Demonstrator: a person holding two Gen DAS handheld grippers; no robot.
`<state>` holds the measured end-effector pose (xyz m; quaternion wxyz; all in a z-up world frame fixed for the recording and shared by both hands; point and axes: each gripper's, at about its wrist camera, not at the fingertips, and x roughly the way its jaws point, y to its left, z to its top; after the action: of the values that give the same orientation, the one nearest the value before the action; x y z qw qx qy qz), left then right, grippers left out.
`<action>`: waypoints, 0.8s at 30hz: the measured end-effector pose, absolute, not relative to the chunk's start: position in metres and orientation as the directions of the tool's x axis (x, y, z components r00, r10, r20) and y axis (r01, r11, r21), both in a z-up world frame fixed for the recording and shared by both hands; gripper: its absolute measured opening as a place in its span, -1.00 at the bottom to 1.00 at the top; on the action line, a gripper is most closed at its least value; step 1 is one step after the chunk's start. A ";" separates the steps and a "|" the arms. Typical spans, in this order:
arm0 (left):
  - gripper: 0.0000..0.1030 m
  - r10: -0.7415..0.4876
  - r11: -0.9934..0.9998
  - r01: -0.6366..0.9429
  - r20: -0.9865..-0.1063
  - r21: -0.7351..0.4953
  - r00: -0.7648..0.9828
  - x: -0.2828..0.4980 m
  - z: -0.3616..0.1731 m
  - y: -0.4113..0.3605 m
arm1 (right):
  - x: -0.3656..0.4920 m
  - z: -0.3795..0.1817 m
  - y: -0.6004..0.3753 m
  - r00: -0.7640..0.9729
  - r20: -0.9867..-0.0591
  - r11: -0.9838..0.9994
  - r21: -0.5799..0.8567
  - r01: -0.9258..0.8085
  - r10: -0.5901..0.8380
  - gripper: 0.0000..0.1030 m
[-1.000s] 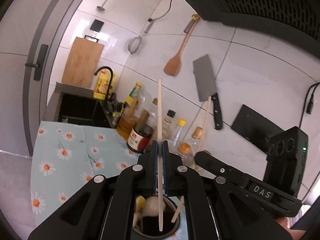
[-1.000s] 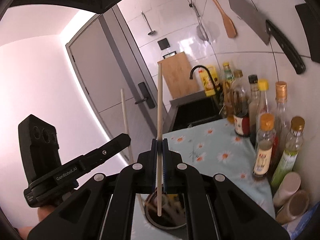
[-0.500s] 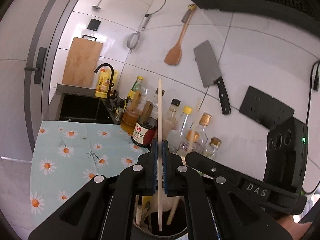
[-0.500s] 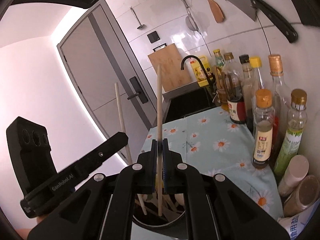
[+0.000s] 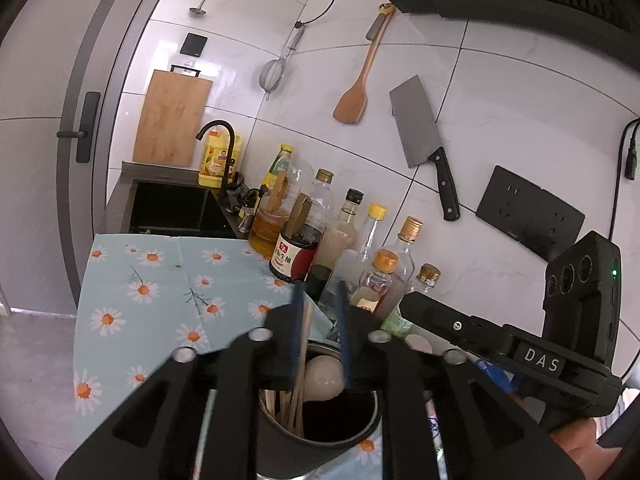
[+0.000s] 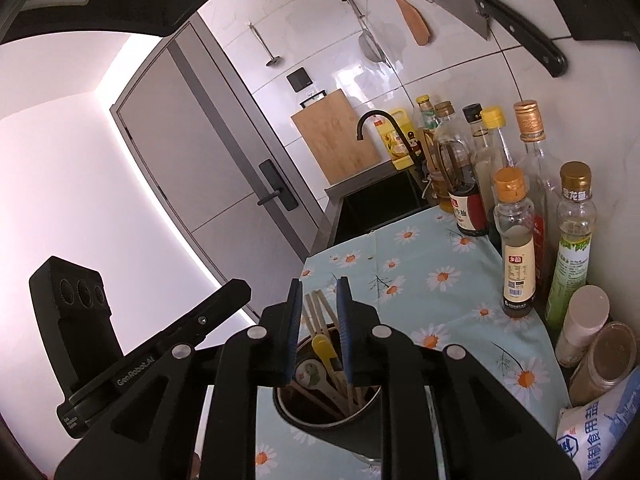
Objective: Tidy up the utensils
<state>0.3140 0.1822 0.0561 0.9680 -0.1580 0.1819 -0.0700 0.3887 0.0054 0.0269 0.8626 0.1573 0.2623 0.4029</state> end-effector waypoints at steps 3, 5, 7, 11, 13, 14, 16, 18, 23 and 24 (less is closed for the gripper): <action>-0.67 -0.200 0.943 0.089 -0.331 -0.322 0.922 0.307 0.060 0.178 | 0.380 0.032 0.003 0.543 -0.322 0.629 0.472 -0.617 0.775 -0.56; -0.67 -0.201 0.945 0.095 -0.328 -0.312 0.923 0.300 0.064 0.175 | 0.373 0.036 0.000 0.546 -0.318 0.629 0.469 -0.620 0.775 -0.56; -0.67 -0.196 0.949 0.094 -0.330 -0.301 0.924 0.294 0.067 0.172 | 0.367 0.040 -0.003 0.550 -0.312 0.629 0.464 -0.624 0.775 -0.55; -0.64 -0.185 0.956 0.090 -0.338 -0.278 0.923 0.278 0.072 0.167 | 0.352 0.047 -0.008 0.550 -0.308 0.628 0.450 -0.635 0.776 -0.54; -0.60 -0.180 0.959 0.088 -0.341 -0.268 0.923 0.271 0.073 0.165 | 0.346 0.050 -0.010 0.551 -0.310 0.630 0.443 -0.638 0.775 -0.52; -0.57 -0.177 0.961 0.087 -0.345 -0.262 0.922 0.265 0.074 0.164 | 0.343 0.051 -0.011 0.550 -0.311 0.630 0.441 -0.639 0.775 -0.51; -0.56 -0.176 0.963 0.086 -0.351 -0.256 0.920 0.257 0.075 0.162 | 0.334 0.053 -0.014 0.549 -0.313 0.631 0.436 -0.641 0.775 -0.44; -0.51 -0.177 0.963 0.086 -0.359 -0.254 0.916 0.249 0.076 0.161 | 0.327 0.054 -0.017 0.549 -0.317 0.633 0.433 -0.642 0.773 -0.40; -0.37 -0.160 0.970 0.075 -0.380 -0.230 0.911 0.223 0.075 0.155 | 0.305 0.057 -0.028 0.555 -0.329 0.645 0.406 -0.647 0.764 -0.24; -0.36 -0.154 0.972 0.069 -0.387 -0.223 0.909 0.217 0.074 0.153 | 0.300 0.057 -0.032 0.557 -0.333 0.649 0.396 -0.649 0.760 -0.18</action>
<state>0.2167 0.1527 0.0745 0.9716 -0.1025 0.2053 -0.0573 0.3001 -0.0319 0.0574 0.8750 0.1143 0.2431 0.4028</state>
